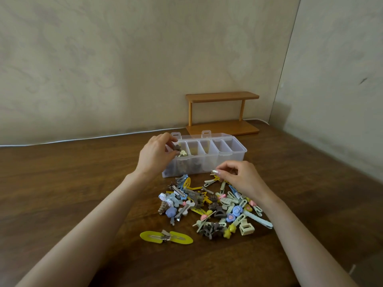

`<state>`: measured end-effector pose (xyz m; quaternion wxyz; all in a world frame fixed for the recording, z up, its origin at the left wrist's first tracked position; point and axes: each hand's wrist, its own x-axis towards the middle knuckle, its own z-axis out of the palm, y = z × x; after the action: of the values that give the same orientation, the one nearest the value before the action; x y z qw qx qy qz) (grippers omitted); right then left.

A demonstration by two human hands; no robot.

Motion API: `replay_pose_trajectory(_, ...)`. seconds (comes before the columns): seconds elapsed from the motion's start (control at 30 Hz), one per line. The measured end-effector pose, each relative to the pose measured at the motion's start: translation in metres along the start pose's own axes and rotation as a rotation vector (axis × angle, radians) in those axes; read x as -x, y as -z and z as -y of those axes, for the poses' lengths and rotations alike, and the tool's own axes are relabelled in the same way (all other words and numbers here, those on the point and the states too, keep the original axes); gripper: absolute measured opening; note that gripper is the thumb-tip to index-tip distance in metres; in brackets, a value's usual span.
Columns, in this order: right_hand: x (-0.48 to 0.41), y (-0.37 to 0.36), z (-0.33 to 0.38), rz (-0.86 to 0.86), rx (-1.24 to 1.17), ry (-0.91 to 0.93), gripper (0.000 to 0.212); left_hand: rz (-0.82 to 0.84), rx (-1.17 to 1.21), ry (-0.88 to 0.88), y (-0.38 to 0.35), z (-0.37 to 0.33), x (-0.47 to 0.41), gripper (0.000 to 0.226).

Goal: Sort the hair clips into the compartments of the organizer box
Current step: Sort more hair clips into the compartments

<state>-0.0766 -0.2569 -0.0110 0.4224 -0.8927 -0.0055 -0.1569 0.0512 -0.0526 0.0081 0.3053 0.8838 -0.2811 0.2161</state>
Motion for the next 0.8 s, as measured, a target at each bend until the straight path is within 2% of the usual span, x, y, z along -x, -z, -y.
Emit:
replay_pose_trajectory(0.13,0.001,0.000,0.000,-0.001,-0.020,0.000,0.009,-0.018,-0.037,0.024,-0.009,-0.007,0.000,0.017)
replay_pose_trajectory(0.23,0.001,0.000,0.002,-0.006,-0.019,0.008,0.008,-0.021,-0.120,-0.054,-0.009,-0.002,0.001,0.013)
replay_pose_trajectory(0.4,0.002,0.000,0.002,-0.019,-0.019,0.016,0.007,-0.052,-0.135,-0.140,-0.006,-0.001,0.001,0.019)
replay_pose_trajectory(0.53,0.002,0.001,0.003,0.007,-0.026,0.009,0.006,0.053,-0.230,-0.175,-0.004,0.000,0.003,0.029)
replay_pose_trajectory(0.67,0.005,0.003,0.006,0.097,0.008,0.007,0.008,0.138,-0.329,-0.156,0.000,-0.002,0.002,0.031)
replay_pose_trajectory(0.8,0.007,0.005,0.008,0.296,0.038,-0.008,0.011,0.190,-0.336,-0.130,0.002,-0.003,0.003,0.033)
